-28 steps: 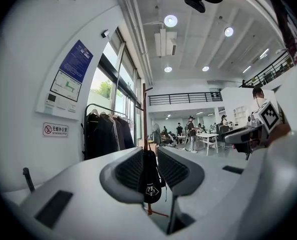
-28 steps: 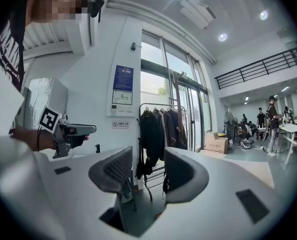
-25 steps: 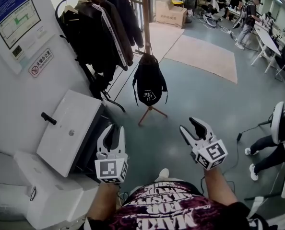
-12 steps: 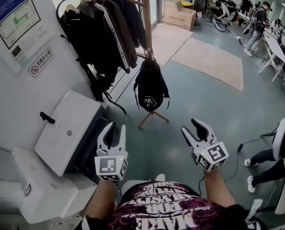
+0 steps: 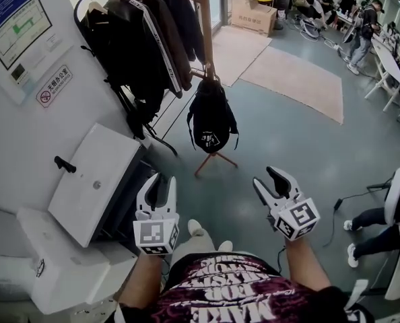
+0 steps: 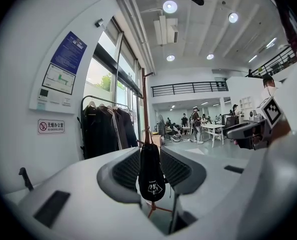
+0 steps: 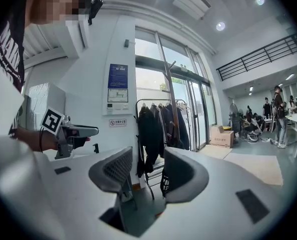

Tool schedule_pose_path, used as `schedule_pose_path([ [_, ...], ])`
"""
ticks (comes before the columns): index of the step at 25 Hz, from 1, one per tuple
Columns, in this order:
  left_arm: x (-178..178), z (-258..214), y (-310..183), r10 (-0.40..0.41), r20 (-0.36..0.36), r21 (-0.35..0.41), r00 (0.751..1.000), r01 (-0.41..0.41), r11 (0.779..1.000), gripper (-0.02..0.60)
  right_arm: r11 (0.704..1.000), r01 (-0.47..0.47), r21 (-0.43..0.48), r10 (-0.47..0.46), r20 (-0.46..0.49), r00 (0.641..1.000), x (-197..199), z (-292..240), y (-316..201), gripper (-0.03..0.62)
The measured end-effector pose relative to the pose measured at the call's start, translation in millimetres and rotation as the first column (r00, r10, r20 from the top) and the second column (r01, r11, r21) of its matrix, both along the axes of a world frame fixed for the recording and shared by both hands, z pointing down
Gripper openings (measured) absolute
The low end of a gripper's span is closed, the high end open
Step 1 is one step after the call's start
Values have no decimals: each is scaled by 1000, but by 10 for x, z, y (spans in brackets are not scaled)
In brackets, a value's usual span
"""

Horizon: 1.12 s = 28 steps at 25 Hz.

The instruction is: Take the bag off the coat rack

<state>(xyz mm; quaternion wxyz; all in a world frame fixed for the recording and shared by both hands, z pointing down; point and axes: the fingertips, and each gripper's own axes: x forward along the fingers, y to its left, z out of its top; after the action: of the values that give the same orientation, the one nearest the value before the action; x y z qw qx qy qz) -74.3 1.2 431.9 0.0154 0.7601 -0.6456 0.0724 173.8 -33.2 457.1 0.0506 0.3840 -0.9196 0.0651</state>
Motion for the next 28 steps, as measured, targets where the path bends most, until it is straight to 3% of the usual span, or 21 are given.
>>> schedule_pose_path([
  [19, -235, -89, -857, 89, 1, 39, 996, -89, 995, 111, 998, -65, 22, 66, -13, 998, -337, -94, -629, 206],
  [28, -326, 36, -1209, 127, 15, 7, 992, -127, 992, 110, 996, -88, 1, 88, -13, 996, -498, 0, -945, 206],
])
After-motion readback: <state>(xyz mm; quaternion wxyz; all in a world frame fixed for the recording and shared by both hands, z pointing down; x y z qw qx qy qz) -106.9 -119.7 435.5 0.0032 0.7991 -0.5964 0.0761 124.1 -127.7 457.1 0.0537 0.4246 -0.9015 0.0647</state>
